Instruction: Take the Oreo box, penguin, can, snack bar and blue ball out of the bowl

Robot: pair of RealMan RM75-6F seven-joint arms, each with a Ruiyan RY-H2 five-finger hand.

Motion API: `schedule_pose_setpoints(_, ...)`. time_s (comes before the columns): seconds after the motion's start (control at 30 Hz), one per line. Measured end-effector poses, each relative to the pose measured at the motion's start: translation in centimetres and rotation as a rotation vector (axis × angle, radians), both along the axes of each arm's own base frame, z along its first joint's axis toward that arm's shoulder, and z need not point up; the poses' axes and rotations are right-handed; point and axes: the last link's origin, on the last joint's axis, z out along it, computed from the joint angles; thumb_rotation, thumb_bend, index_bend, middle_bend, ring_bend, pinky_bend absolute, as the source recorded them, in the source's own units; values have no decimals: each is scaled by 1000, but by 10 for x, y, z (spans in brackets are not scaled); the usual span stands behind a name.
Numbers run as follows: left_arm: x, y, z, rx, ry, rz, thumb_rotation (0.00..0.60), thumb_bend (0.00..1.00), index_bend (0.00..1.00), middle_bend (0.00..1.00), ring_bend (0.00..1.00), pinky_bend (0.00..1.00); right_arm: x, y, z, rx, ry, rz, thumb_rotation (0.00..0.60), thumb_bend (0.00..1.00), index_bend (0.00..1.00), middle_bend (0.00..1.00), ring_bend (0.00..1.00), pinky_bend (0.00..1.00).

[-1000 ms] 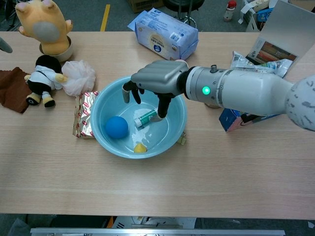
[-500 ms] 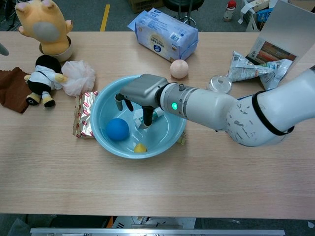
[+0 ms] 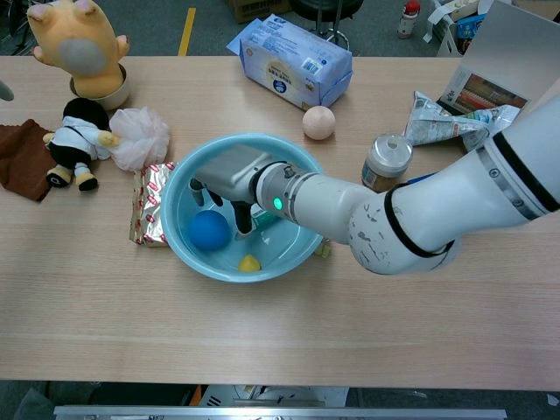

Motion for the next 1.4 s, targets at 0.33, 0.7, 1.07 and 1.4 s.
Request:
schedule_pose_setpoints(0.33,-1,-1,2,-5,-8,-5,600,357,266,264,219,323,8,2,-13,-12,28,36,600,72,288,409,296,541)
schedule_pose_setpoints(0.7,-2,-3,4,-14,-15,-14,600,357,266,263,219,322,10,9,-25,-21,76,83,600,76,288,409,309,552)
schedule_pose_setpoints(1.07,-3,-5,6,-27,-10,-15,600,358,266,263,213,312,10,11,-31,-54,66,93,600,213,445,495,412,634)
schedule_pose_setpoints(1.4,-3,-5,8,-24,-5,-14,600,358,266,262,212,312,6,7,-19,-54,31,82,600,230,471,509,436,651)
